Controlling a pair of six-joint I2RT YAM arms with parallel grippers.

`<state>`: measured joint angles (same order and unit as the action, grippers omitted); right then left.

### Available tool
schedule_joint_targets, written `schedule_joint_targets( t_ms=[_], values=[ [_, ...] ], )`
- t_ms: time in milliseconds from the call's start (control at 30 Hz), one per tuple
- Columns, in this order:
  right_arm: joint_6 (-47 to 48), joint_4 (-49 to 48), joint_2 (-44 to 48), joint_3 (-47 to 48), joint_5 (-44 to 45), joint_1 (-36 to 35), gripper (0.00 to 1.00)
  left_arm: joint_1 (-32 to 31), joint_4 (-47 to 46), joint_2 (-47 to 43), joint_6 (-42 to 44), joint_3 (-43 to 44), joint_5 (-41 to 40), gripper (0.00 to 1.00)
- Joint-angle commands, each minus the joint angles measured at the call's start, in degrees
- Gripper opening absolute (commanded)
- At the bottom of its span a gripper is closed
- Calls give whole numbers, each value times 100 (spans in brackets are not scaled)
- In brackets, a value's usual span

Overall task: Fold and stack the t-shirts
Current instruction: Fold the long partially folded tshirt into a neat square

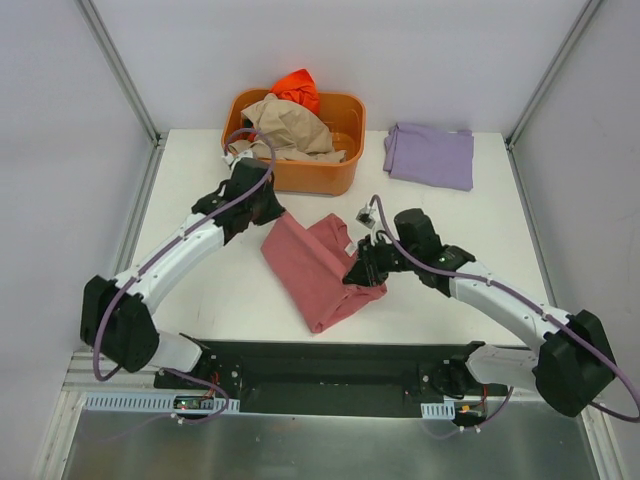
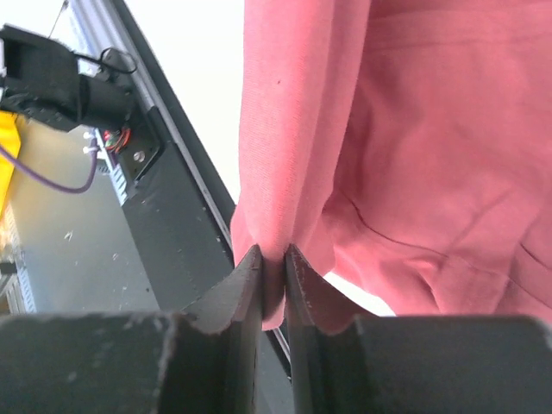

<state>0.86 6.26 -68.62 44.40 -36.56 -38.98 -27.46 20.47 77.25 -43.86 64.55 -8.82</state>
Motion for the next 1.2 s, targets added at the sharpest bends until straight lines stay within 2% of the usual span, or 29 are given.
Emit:
schedule_joint_targets(
  t_ms=[0, 400, 667, 700, 733, 800, 867, 900, 933, 1000, 1067, 1167],
  values=[
    [-253, 183, 270, -300, 34, 443, 17, -92, -315, 667, 298, 680, -32, 0],
    [-595, 156, 86, -687, 359, 1112, 21, -391, -307, 2618, 650, 2043, 275, 0],
    [-859, 68, 287, -951, 1316, 1156, 23, -549, -307, 3340, 852, 2562, 486, 0],
    [-895, 86, 349, -986, 1544, 1165, 24, -567, -307, 3401, 878, 2597, 513, 4],
    [-930, 94, 419, -1021, 1711, 1165, 25, -576, -315, 3454, 914, 2632, 530, 13],
    [-974, 234, 568, -1030, 2080, 1182, 33, -585, -307, 3498, 993, 2685, 697, 40],
    [-939, 305, 727, -1030, 2275, 1191, 38, -602, -307, 3446, 1098, 2685, 872, 52],
    [-895, 375, 797, -1004, 2310, 1200, 43, -611, -307, 3385, 1151, 2676, 873, 60],
    [-860, 437, 867, -952, 2354, 1209, 55, -620, -307, 3306, 1203, 2659, 1065, 66],
    [-764, 464, 964, -855, 2241, 1209, 95, -655, -298, 3043, 1353, 2606, 1215, 85],
    [-684, 438, 1035, -741, 1908, 1209, 96, -673, -315, 2779, 1458, 2493, 1382, 99],
    [-596, 166, 991, -617, 961, 1209, 96, -664, -315, 2322, 1555, 2107, 1497, 99]
  ],
)
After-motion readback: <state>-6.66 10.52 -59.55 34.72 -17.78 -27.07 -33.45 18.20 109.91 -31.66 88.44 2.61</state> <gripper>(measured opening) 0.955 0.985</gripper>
